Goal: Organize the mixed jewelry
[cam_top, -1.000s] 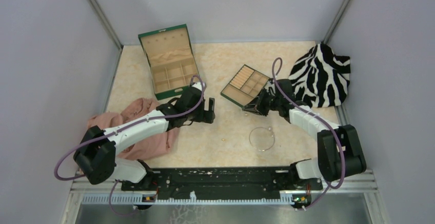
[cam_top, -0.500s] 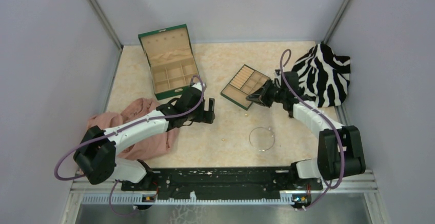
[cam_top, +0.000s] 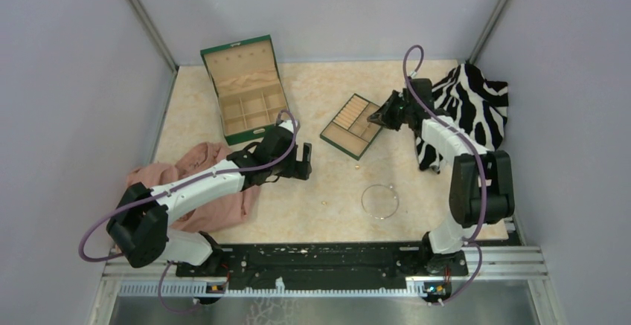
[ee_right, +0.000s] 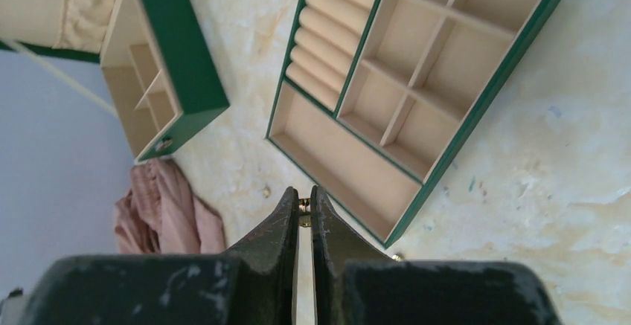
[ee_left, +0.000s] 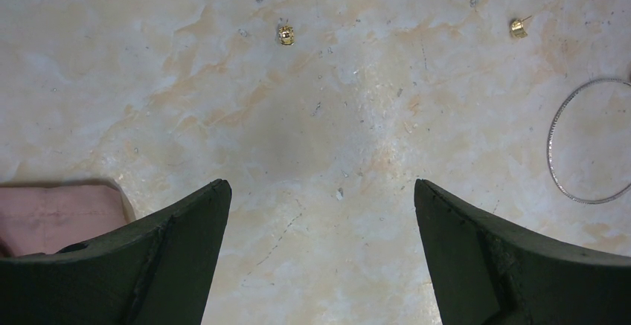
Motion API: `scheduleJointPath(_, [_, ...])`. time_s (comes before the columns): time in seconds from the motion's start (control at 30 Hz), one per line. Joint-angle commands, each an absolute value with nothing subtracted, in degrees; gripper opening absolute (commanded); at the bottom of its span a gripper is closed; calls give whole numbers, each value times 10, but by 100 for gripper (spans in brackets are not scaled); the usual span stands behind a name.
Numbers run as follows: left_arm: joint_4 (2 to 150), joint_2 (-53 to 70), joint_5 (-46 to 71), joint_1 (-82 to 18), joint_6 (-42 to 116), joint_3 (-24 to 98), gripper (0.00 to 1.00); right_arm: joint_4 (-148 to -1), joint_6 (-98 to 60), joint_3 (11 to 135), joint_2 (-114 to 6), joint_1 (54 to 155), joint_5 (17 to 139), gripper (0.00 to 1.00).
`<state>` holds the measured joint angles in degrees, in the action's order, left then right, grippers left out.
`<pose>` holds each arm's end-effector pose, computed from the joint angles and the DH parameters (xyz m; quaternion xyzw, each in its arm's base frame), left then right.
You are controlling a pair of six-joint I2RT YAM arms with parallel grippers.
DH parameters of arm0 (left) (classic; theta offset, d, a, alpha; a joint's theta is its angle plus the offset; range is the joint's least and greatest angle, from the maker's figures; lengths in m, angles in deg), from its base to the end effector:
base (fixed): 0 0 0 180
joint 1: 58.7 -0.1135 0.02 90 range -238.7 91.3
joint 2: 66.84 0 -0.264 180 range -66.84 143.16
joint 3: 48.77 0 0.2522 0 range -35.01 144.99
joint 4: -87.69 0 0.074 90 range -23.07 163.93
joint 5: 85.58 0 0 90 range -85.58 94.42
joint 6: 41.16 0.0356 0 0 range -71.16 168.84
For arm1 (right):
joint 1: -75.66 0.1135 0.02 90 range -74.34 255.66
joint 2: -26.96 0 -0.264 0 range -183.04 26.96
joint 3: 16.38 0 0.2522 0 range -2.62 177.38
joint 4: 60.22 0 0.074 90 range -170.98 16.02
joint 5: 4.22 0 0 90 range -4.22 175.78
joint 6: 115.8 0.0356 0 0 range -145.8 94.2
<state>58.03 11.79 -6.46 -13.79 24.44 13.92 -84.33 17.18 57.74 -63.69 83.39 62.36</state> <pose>0.2078 -0.1976 0.2252 0.1288 0.9134 -0.1417 0.3593 0.3407 0.0605 0.2363 0.1886 0.8736 0.3417 0.2905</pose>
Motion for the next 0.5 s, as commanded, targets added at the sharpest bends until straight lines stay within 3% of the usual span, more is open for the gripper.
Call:
scheduleJointPath(0.0, [583, 119, -57, -138, 255, 150, 99, -872, 121, 648, -667, 830, 698, 3])
scheduleJointPath(0.47, [570, 130, -73, -138, 258, 156, 99, -909, 84, 794, -808, 830, 743, 3])
